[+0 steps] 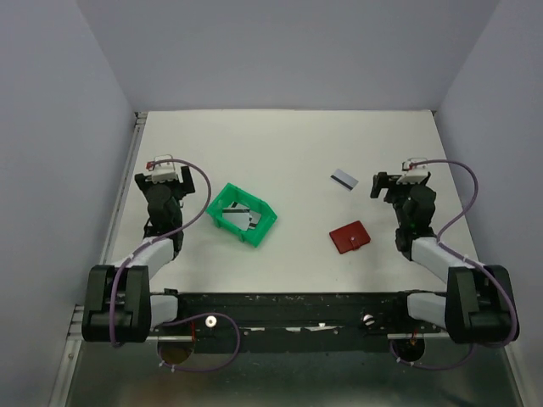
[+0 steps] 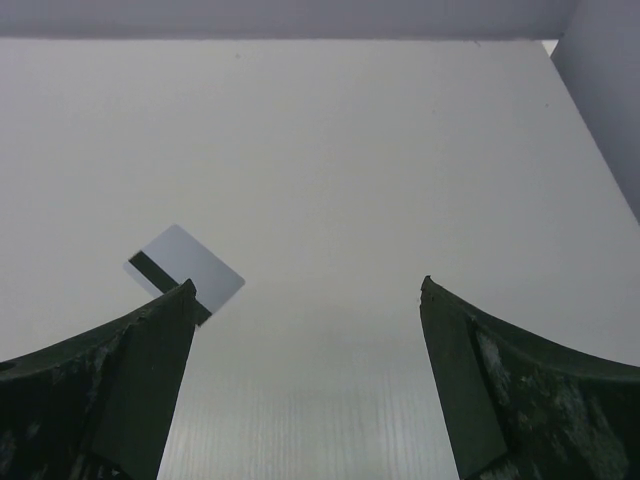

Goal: Put the credit cards into the card holder
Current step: Pick up the card holder from the center of the board.

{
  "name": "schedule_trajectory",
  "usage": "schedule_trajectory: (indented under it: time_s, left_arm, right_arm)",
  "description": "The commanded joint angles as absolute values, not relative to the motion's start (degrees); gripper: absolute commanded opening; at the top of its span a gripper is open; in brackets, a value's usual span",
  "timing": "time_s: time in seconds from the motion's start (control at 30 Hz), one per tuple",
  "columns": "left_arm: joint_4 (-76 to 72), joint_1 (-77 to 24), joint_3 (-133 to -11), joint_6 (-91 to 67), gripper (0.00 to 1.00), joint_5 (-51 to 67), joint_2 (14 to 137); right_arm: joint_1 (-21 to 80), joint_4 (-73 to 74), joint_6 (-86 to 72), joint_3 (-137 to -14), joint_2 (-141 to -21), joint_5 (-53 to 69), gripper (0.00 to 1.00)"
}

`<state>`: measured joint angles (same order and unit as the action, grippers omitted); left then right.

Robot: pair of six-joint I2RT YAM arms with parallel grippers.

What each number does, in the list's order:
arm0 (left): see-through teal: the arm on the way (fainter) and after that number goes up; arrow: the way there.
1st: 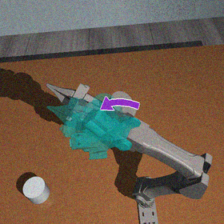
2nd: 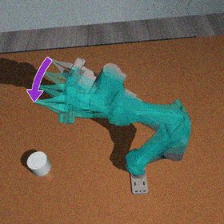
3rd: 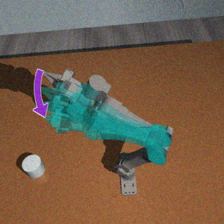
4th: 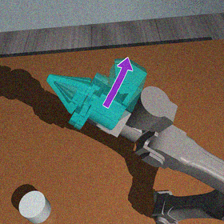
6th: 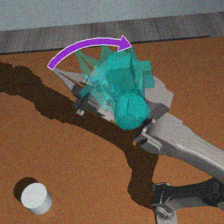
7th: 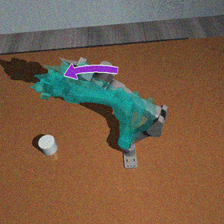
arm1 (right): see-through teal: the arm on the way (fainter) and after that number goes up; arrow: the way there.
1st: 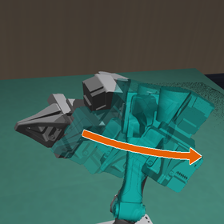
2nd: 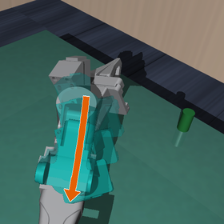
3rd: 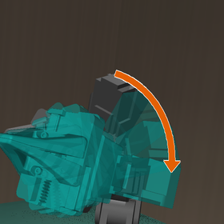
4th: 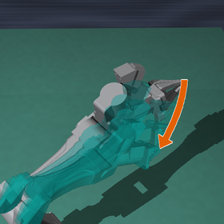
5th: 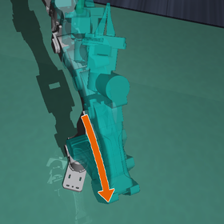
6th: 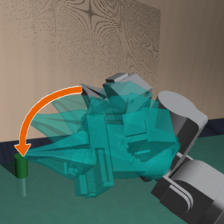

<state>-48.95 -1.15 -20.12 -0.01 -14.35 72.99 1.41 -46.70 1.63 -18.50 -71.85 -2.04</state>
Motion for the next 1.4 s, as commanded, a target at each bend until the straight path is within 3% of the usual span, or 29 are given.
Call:
schedule_trajectory:
  time_s: [0.0,0.17,0.27,0.5,0.77,1.17,1.37]
  left_arm:
    - [-32.0,-1.3,-27.3,-11.0,0.99,-19.8,66.1]
    - [-14.8,-1.3,-37.5,-16.5,0.99,-14.0,64.9]
    - [-2.8,-1.3,-44.3,-20.1,0.99,-13.1,65.7]
    - [0.8,-1.2,-45.4,-26.0,0.99,-9.4,63.4]
    - [-0.1,-2.1,-43.9,-26.0,0.99,-3.3,60.2]
    - [0.4,-32.2,-50.4,-22.6,0.98,-6.1,70.5]
    - [-3.1,-40.3,-55.2,-24.2,0.96,-4.8,80.4]
  right_arm:
    - [1.3,-30.4,0.1,-26.9,-66.5,-5.2,1.0]
    - [1.3,6.0,-16.5,-46.3,-68.8,-15.5,1.0]
    - [1.1,14.7,-19.1,-53.3,-73.4,-13.7,1.0]
    - [1.2,19.6,-24.1,-54.1,-77.6,-3.6,1.0]
    - [1.1,25.8,-30.8,-52.7,-79.4,-0.4,1.0]
    - [1.1,32.8,-40.9,-44.6,-76.3,6.1,0.92]
    - [1.2,33.1,-42.6,-38.9,-70.7,7.0,0.87]
